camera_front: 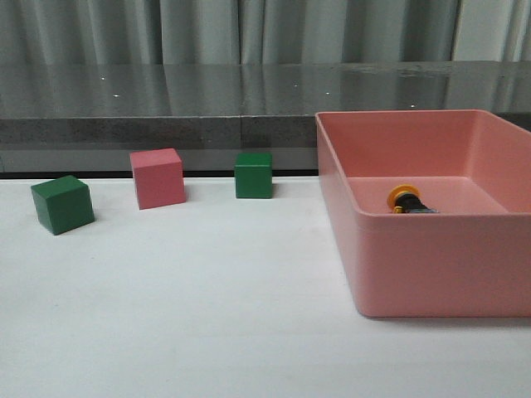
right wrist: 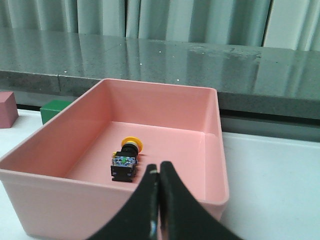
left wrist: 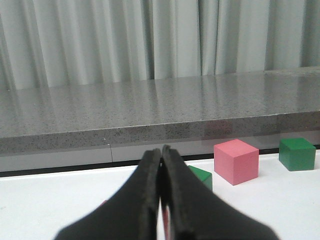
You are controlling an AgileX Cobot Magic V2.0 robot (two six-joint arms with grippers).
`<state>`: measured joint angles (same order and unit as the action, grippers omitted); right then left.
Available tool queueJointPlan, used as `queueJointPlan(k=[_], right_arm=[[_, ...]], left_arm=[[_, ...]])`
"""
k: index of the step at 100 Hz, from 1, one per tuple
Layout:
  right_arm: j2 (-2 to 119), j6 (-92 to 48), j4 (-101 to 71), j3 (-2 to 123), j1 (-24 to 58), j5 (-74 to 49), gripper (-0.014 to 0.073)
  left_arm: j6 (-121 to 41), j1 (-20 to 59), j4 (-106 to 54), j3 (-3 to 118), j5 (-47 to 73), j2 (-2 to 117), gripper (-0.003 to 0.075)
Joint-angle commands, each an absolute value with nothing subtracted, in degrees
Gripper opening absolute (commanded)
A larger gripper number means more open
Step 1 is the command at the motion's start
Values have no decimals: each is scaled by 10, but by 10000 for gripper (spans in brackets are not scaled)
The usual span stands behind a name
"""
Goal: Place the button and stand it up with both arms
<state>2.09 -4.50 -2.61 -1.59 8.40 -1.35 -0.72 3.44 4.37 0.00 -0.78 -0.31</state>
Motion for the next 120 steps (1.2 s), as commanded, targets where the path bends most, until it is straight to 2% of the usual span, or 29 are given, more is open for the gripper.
queueJointPlan(k=[1, 56, 78, 85, 98, 109, 120], right_arm=[[31, -44, -18, -7, 82, 40, -62], [31, -44, -18, -7, 82, 42, -62], [32, -34, -20, 9, 83, 202, -62], [35, -18, -20, 42, 83, 168, -62], [73, 18, -20, 140, 83, 23, -62], [149, 18, -20, 242, 83, -77, -62], [256, 18, -30, 331, 83, -118, -62]], left_arm=[[-3, 32, 39, -26, -52, -20, -20], [-3, 32, 39, -26, -52, -20, -20], [-3, 32, 39, -26, -52, -20, -20], [-3, 32, 39, -26, -52, -20, -20], [-3, 32, 39, -26, -52, -20, -20], [-3, 32, 39, -26, -52, -20, -20], [-3, 32, 39, -26, -52, -20, -20]])
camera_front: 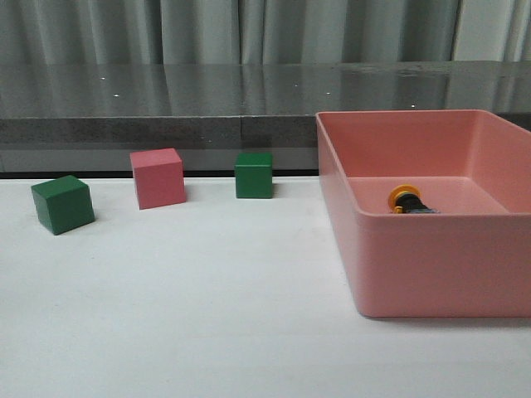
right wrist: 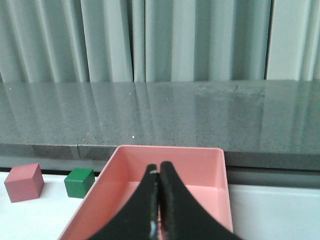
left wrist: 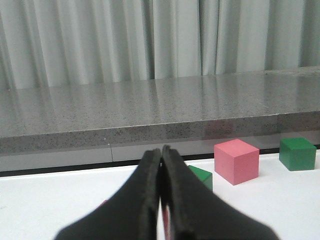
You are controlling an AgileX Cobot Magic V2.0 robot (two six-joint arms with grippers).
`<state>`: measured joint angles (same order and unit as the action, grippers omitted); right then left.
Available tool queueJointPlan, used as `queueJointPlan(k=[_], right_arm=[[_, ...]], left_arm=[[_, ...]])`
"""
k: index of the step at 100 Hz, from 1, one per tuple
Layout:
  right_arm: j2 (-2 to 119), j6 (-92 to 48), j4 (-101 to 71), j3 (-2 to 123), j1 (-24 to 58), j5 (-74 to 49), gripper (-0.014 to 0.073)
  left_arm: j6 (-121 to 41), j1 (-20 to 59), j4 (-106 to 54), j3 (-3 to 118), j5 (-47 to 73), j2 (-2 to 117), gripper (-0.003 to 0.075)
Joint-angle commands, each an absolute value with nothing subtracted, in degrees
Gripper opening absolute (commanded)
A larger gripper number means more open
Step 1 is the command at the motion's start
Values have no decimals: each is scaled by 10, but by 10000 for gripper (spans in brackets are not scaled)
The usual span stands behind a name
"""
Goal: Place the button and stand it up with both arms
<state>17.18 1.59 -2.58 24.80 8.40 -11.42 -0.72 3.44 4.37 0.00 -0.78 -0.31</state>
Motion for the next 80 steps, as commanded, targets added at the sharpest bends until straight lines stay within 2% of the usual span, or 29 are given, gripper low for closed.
queueJointPlan(k=[1, 34, 43, 54, 71, 75, 80], right_arm=[[264, 18, -33, 336, 83, -120, -62], [582, 17, -45, 512, 83, -143, -62], [659, 17, -45, 540, 89, -153, -26], [735, 15, -45, 566, 104, -178, 113], [816, 6, -45, 581, 122, -185, 517], [833, 6, -44, 582, 126, -175, 577], [847, 3, -40, 582, 130, -161, 604]], left_arm=[[-3, 32, 39, -26, -52, -20, -20], [-3, 32, 39, -26, -52, -20, -20], [-3, 32, 39, -26, -52, -20, -20], [-3, 32, 39, -26, -52, -20, -20], [-3, 32, 39, -26, -52, -20, -20], [-3, 32, 39, -26, -52, -20, -20], [-3, 32, 39, -26, -52, -20, -20]])
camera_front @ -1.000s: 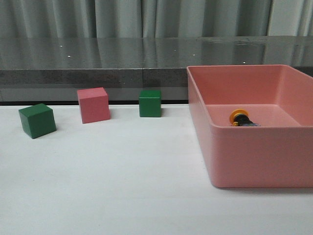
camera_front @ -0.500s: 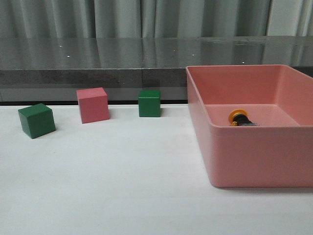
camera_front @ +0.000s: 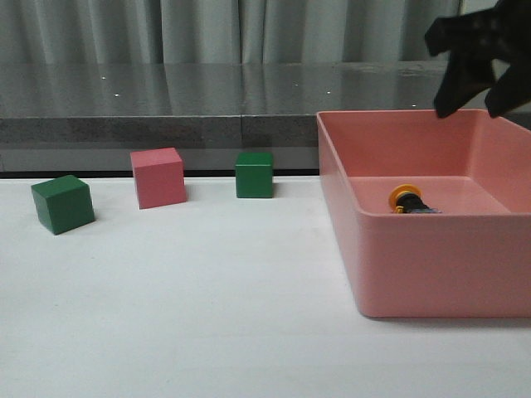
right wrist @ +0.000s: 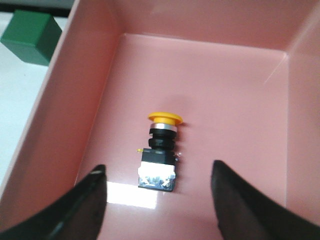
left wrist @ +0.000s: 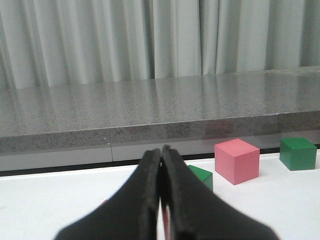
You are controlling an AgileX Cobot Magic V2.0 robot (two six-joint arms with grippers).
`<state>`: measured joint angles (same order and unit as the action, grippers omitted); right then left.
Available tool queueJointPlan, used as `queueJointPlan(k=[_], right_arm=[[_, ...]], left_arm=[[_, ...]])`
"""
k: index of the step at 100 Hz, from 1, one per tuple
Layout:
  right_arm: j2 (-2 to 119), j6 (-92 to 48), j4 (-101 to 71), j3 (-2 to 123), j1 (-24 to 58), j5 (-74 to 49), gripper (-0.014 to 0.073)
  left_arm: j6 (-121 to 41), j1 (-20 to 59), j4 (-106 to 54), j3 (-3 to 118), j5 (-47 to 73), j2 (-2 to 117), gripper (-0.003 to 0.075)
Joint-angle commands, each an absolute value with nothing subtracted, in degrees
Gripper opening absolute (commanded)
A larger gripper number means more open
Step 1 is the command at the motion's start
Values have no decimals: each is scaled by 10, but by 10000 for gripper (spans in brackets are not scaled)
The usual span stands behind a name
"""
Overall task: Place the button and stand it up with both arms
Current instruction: 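Reach the right gripper into the pink bin and grasp the yellow button, then lift the button out of the bin and lower it onto the table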
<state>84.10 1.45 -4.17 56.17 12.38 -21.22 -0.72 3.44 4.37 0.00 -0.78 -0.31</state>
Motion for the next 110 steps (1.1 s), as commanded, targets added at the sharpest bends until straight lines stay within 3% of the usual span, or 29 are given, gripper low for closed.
queueJointPlan(k=[1, 53, 60, 75, 82, 97, 110], right_arm=[[852, 0, -38, 582, 130, -158, 604], [1020, -4, -35, 583, 144, -72, 574], [1026, -4, -35, 584, 144, -75, 493], [1024, -4, -35, 586, 144, -88, 149], [1016, -4, -35, 595, 144, -110, 42], [959, -20, -33, 626, 161, -150, 14], [904, -115, -33, 662, 214, -165, 14]], left_arm=[[-3, 32, 39, -26, -52, -20, -20], [-3, 32, 39, -26, -52, -20, -20], [-3, 32, 39, -26, -52, -20, -20], [-3, 32, 39, -26, -52, -20, -20], [-3, 32, 39, -26, -52, -20, -20], [-3, 32, 39, -26, -52, -20, -20], [-3, 32, 39, -26, -52, -20, -20]])
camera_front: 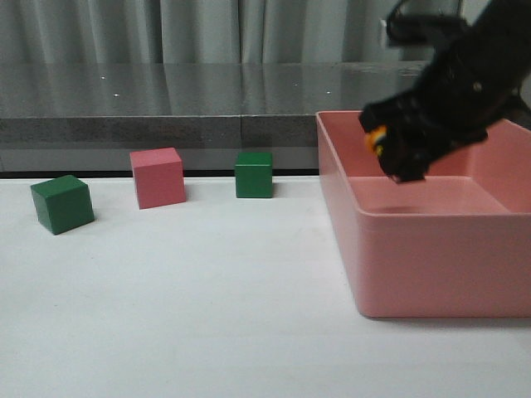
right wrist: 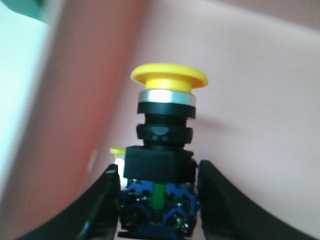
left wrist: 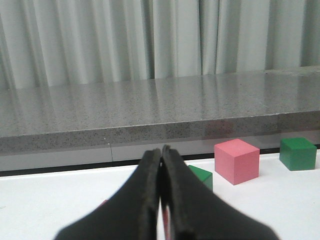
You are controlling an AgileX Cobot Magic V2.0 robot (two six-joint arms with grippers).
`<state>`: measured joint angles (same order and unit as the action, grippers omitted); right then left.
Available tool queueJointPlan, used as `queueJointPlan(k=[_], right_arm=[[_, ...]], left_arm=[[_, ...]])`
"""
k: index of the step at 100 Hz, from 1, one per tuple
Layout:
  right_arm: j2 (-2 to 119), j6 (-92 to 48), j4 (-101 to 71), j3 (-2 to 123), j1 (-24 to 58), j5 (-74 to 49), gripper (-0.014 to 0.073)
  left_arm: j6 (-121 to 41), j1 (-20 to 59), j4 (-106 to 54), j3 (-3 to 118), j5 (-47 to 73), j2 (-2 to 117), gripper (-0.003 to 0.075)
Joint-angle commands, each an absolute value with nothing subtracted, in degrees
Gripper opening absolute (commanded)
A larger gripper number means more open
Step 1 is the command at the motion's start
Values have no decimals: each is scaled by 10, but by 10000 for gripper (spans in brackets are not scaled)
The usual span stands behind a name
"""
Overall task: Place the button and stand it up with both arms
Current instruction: 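Lift the button out of the bin and lower it onto the table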
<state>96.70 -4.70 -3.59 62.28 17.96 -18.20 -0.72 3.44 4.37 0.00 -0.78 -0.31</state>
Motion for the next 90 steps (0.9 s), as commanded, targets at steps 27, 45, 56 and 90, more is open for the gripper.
queueJointPlan(k=[27, 45, 56, 90], right_arm=[[950, -365, -43, 782, 362, -243, 14], [1039, -500, -108, 851, 404, -290, 14], [1092, -557, -159, 885, 408, -311, 14], [1154, -614, -195, 904, 410, -338, 262]], left_arm=[[-3, 32, 39, -26, -52, -20, -20], [-3, 32, 39, -26, -52, -20, -20], [-3, 32, 39, -26, -52, -20, -20], [-3, 32, 39, -26, -52, -20, -20]])
